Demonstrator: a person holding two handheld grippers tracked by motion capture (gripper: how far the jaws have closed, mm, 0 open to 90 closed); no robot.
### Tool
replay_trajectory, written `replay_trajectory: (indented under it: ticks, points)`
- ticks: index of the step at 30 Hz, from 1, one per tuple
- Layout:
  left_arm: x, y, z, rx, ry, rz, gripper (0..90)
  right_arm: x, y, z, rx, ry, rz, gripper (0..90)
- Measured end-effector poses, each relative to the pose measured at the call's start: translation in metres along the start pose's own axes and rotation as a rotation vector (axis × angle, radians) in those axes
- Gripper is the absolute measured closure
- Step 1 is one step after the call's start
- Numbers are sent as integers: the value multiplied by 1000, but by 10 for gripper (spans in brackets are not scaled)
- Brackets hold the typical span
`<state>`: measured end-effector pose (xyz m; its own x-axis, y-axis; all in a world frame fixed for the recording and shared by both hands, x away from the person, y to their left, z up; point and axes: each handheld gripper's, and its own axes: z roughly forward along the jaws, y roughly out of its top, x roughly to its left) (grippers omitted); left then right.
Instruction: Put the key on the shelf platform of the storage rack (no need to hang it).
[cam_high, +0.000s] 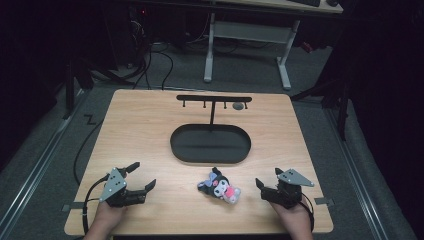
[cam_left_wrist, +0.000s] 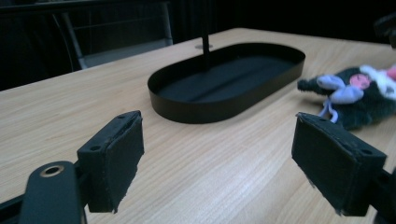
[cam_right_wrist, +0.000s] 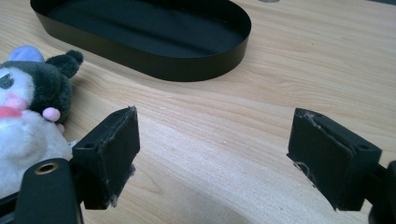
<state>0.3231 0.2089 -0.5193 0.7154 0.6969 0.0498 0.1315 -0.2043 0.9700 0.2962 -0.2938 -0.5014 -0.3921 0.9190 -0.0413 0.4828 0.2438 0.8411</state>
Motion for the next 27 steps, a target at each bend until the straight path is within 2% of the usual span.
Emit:
replay_trajectory:
  ticks: [3,6,9,16,20,22,23,27]
  points:
    - [1,0,-2,-18,5,-1,159,-1,1,-1,23,-3,10,165]
    - [0,-1,-1,-8,11,-5,154,-2,1,0,52,-10,17,156]
    - [-2,-1,1,5,8,-1,154,-2,1,0,57,-14,15,148]
    - [-6,-2,5,46,5,47,153,-3,1,9,74,-34,19,112]
    - [-5,-3,6,45,24,31,154,-3,5,9,95,-25,46,110]
    - [-6,-1,5,36,21,49,153,-2,9,8,111,-32,29,111]
    - [-6,-1,5,31,22,55,152,-2,10,7,117,-31,38,110]
    - [-4,0,5,52,20,42,152,0,11,2,145,-38,59,117]
